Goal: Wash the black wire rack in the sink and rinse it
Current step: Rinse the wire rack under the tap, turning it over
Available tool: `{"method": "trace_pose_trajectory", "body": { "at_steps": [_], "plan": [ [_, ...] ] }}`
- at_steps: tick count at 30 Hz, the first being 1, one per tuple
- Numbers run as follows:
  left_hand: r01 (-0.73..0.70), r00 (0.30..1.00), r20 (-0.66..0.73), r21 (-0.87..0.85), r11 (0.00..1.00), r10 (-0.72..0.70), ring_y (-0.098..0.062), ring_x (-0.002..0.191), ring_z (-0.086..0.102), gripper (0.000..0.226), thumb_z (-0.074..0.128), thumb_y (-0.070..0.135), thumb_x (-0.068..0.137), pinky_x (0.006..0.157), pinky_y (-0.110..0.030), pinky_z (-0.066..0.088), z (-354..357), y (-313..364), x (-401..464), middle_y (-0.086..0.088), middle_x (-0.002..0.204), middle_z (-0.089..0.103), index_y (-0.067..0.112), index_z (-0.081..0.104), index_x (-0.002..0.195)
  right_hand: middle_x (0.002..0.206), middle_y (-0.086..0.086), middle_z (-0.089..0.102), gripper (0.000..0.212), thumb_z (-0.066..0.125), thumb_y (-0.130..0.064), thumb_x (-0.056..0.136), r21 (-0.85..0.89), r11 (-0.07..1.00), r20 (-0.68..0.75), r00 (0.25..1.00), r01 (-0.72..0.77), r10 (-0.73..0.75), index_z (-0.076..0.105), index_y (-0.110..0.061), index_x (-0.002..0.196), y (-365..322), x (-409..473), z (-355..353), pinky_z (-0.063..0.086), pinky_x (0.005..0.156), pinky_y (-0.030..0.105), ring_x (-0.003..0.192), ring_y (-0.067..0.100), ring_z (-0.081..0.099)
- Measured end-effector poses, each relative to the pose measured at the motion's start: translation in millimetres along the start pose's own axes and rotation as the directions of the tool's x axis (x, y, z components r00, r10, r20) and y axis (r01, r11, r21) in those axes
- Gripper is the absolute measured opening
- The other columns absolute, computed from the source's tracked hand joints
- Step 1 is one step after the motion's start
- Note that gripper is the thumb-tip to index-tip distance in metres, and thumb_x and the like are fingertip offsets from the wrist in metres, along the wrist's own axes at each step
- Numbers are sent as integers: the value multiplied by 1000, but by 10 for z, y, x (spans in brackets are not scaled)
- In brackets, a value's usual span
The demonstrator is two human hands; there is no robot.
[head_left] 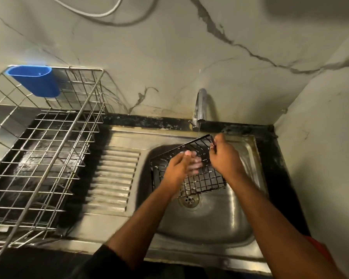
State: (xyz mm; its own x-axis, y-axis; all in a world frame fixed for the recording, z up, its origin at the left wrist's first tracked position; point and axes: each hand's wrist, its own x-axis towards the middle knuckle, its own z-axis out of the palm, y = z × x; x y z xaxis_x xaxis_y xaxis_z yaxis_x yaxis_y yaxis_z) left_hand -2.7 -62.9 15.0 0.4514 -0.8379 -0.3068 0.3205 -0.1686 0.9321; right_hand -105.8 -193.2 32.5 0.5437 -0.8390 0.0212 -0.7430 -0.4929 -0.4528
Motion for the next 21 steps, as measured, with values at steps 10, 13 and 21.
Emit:
{"method": "trace_pose_trajectory", "body": {
  "at_steps": [10, 13, 21],
  "plan": [
    [218, 962, -62, -416, 883, -267, -8, 58, 57, 21, 54, 18, 103, 51, -17, 52, 502, 482, 709, -7, 81, 65, 1, 66, 106, 78, 0, 60, 53, 62, -14, 95, 40, 999, 15, 1000, -27, 27, 37, -11, 142, 117, 10, -131, 46, 45, 25, 58, 14, 58],
    [192, 959, -121, -383, 903, -255, -3, 52, 54, 22, 55, 17, 103, 45, -15, 48, 576, 520, 855, -4, 80, 67, 1, 68, 110, 82, 0, 62, 55, 63, -12, 94, 28, 1000, 22, 1000, -12, 12, 36, -11, 142, 168, 75, -158, 48, 47, 25, 61, 14, 60],
    [37, 961, -272, -38, 999, -46, -6, 41, 40, 26, 48, 27, 107, 35, -21, 33, 609, 409, 1034, 1, 64, 53, 6, 62, 101, 104, 8, 69, 60, 65, -14, 93, 38, 999, 69, 997, 18, -20, 31, -13, 143, 242, 147, -49, 62, 67, 41, 80, 22, 70]
  ]
}}
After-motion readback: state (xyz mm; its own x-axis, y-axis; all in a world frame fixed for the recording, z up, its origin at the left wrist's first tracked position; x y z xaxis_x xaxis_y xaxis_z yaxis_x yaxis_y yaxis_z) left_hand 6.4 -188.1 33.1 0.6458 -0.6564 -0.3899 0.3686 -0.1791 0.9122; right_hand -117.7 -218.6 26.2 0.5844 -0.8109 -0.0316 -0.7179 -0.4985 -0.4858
